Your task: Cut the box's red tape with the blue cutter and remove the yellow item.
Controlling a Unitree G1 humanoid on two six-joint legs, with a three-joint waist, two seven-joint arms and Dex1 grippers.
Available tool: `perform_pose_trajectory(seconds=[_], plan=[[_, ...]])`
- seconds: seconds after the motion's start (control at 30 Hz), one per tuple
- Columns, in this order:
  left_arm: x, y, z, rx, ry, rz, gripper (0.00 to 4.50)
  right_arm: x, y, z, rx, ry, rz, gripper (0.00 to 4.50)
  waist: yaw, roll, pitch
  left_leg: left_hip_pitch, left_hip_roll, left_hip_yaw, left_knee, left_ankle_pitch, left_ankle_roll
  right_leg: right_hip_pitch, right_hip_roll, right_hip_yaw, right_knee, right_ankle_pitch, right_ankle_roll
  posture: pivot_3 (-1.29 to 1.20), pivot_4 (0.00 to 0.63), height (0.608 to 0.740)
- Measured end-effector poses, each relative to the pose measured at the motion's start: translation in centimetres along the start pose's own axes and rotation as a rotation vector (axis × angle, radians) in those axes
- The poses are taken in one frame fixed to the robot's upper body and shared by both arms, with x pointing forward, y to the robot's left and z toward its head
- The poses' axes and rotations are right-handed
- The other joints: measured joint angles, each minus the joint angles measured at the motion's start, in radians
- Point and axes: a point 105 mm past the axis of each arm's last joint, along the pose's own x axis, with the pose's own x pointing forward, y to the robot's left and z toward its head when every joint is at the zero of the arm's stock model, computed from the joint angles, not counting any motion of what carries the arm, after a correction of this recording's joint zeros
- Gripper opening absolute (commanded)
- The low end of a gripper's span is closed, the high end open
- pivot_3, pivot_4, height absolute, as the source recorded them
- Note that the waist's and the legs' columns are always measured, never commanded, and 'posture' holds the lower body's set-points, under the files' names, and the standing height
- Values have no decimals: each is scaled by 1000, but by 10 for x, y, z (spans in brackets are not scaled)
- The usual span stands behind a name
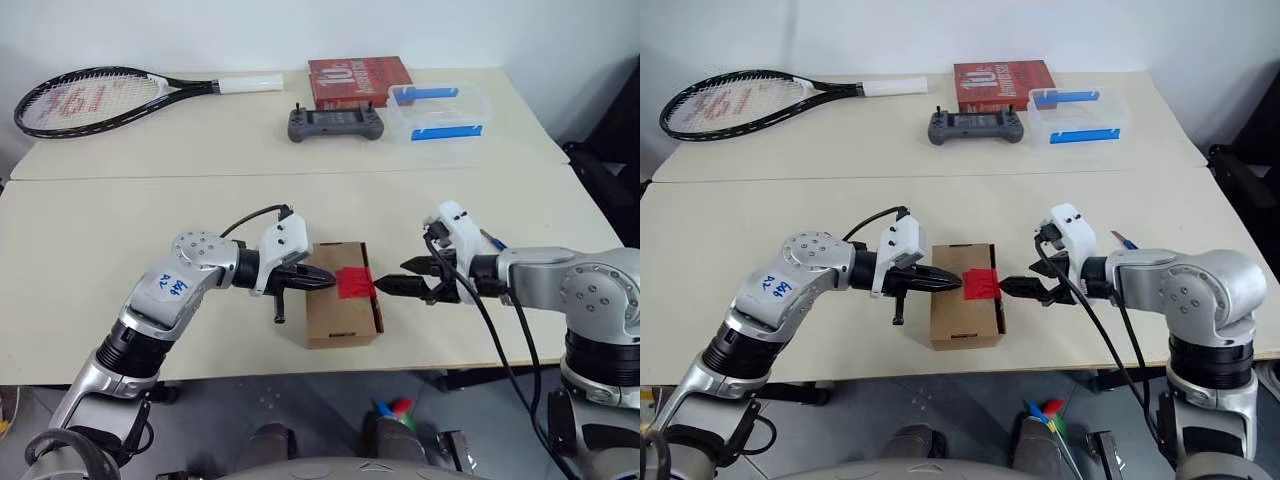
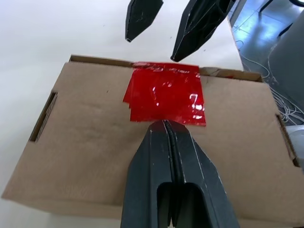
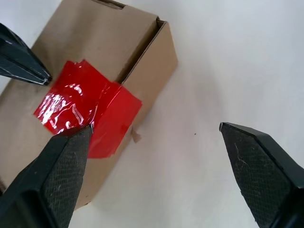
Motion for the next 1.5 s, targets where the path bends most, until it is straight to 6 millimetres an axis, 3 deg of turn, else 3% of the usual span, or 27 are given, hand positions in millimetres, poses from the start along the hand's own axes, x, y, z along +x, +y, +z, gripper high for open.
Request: perform_pose_trajectory(seconds=[0.17,0.53,0.93,1.5], plan=[[-1,0,-3,6,-4,13,0,4,-2,-3,20,26,-2,4458,-2,0,0,0,0,0,0,0,0,0,0,0,0,0,0,0,150,740],[0,-4,-4,14,-12,19,0,-2,2,18,34,-39,56,4458,-1,0,0,1,0,0,0,0,0,0,0,0,0,0,0,0,150,740],[3,-4,-3,15,-22,28,0,10,4,4,50,20,59,4458,0,0,0,1,0,0,0,0,0,1,0,0,0,0,0,0,150,740],[6,-3,-4,21,-31,30,0,11,1,6,26,55,39,4458,1,-1,-1,3,0,0,1,0,0,3,0,0,0,0,0,0,150,740]])
